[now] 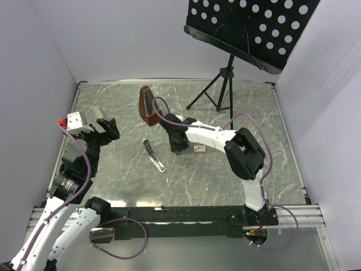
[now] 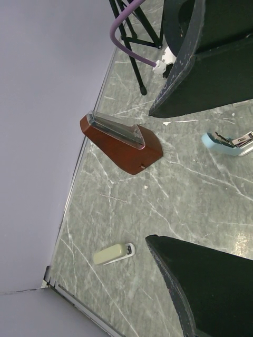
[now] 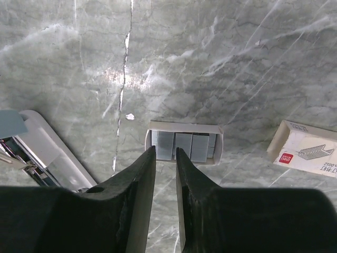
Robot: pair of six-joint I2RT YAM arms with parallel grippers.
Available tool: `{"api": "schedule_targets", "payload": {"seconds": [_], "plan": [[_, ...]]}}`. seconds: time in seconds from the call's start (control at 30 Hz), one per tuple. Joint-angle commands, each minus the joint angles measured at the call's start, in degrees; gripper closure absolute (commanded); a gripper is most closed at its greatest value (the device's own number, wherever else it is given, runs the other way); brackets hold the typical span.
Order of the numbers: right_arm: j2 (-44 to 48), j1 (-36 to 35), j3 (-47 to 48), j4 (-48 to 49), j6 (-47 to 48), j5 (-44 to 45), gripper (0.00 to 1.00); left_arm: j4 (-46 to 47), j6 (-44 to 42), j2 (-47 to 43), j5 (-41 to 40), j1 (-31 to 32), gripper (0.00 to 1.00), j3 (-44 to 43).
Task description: Load the staples into the stapler
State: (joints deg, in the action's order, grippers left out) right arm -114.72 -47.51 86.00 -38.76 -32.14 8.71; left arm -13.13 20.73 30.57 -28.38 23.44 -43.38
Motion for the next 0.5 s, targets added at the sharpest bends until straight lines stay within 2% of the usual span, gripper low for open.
{"api": "schedule_targets", "payload": {"seconds": [0.0, 0.47], "plan": [[-1.2, -0.6, 2.8, -1.6, -0.6, 1.0, 0.72, 2.0, 0.0, -0.3, -1.0, 0.2, 0.03, 0.0], [-3.3, -0.7, 3.8, -2.4, -0.9, 1.5, 0.72, 2.1, -0.2, -0.6, -0.6, 0.3, 0.03, 0.1]]}}
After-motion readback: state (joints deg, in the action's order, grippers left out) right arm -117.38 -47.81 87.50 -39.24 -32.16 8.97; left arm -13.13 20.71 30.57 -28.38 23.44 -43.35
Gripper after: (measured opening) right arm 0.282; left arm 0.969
